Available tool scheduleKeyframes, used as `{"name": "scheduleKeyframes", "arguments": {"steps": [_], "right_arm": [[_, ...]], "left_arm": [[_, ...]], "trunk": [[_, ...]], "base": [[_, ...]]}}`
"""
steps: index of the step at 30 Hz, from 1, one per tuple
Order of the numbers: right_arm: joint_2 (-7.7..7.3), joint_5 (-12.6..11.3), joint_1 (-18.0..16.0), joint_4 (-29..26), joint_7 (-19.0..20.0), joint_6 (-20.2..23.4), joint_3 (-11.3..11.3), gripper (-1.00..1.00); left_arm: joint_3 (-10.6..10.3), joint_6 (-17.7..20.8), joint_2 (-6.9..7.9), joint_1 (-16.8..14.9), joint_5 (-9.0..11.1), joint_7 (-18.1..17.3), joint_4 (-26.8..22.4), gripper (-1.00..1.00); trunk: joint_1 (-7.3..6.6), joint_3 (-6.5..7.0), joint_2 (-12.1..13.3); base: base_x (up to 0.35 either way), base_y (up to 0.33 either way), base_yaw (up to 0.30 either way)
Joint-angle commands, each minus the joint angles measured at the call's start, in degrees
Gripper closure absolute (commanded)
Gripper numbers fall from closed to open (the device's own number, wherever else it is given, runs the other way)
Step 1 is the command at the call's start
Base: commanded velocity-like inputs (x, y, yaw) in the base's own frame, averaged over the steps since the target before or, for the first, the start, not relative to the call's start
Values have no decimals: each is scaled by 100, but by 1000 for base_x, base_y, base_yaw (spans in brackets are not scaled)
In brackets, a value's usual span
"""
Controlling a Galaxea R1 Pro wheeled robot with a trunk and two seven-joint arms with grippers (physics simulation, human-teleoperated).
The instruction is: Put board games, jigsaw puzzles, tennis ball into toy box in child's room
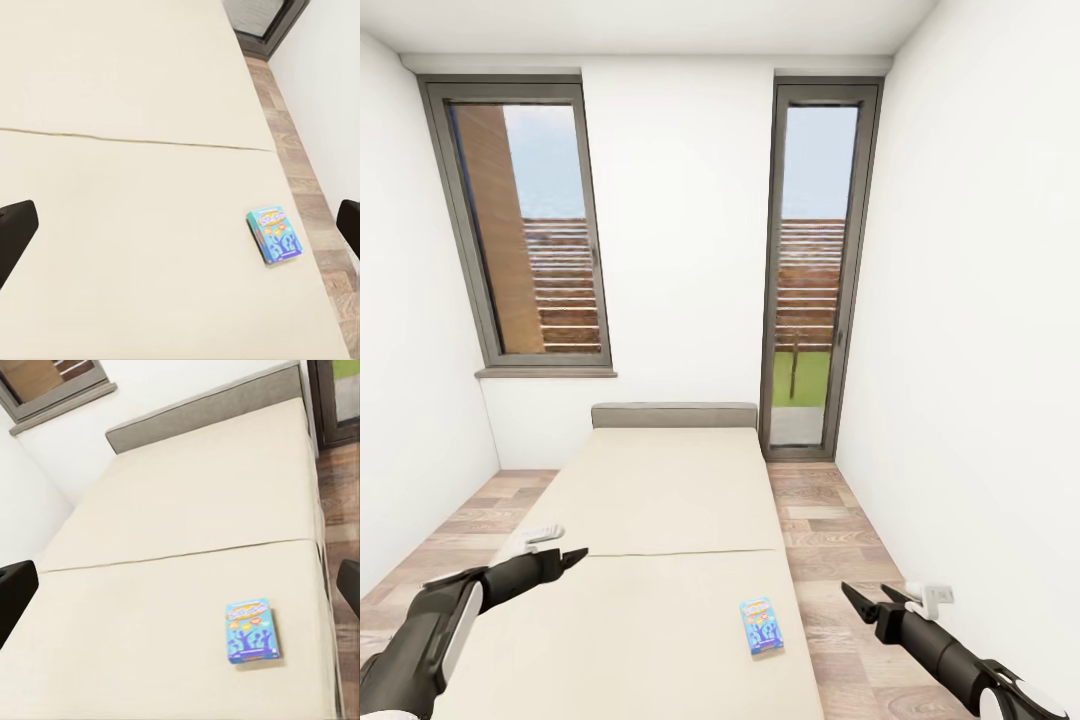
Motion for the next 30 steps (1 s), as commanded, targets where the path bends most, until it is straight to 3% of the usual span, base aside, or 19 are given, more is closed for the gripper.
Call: {"name": "scheduleKeyframes", "arguments": {"steps": [1,6,12,18,30], "right_arm": [[3,-58,-3,0,-25,53,-6,-100],[18,-61,-9,0,-275,54,-6,-100],[15,-68,-29,9,-641,69,-6,-100],[13,-94,-37,16,-909,67,-6,-100],[23,-138,-39,16,-1030,30,-12,-100]], "left_arm": [[9,53,-41,-13,-3,18,2,-100],[-8,94,-294,-46,-8,344,7,-100],[-12,103,-450,-66,-14,974,18,-100],[-9,104,-469,-70,-3,1277,16,-100],[-15,104,-477,-70,2,1362,13,-100]], "trunk": [[2,-3,-5],[2,-3,-5],[2,-3,-5],[2,-3,-5],[2,-3,-5]], "base": [[0,0,0],[0,0,0],[0,0,0],[0,0,0],[0,0,0]]}}
